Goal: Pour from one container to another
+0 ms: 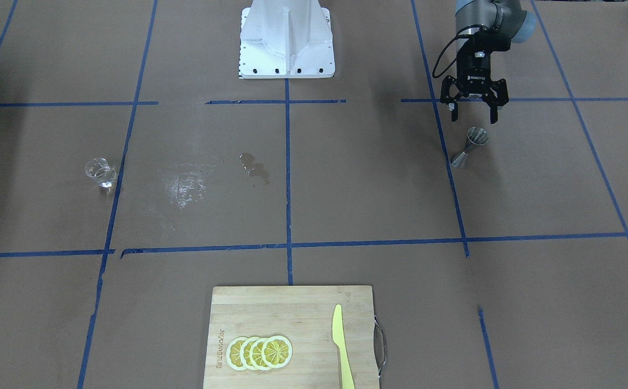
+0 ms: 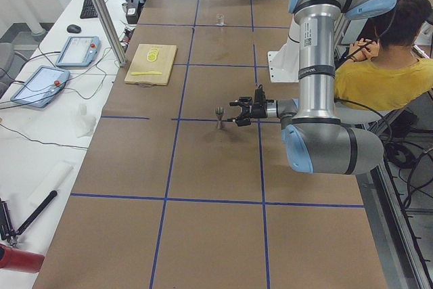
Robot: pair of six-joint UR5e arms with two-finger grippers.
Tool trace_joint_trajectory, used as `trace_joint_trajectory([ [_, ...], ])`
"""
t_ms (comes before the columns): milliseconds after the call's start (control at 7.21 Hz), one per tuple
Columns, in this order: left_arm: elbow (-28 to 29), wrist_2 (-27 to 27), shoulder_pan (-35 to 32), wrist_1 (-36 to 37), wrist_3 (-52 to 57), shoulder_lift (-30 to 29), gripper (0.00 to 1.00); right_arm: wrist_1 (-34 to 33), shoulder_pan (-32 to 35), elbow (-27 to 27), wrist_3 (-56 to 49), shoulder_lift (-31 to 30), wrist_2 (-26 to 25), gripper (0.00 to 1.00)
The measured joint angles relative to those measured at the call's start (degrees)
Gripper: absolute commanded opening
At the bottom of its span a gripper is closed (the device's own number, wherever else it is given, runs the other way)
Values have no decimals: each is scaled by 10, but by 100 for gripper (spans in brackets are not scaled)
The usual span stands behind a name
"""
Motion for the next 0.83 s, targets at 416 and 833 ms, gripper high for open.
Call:
trace_joint_trajectory([
  [416,28,-17,0,-12,5,-29,99,0,0,-1,0,-1,0,100],
  [833,43,-50,-10,-32,14,-33,99,0,0,-2,0,-1,0,100],
])
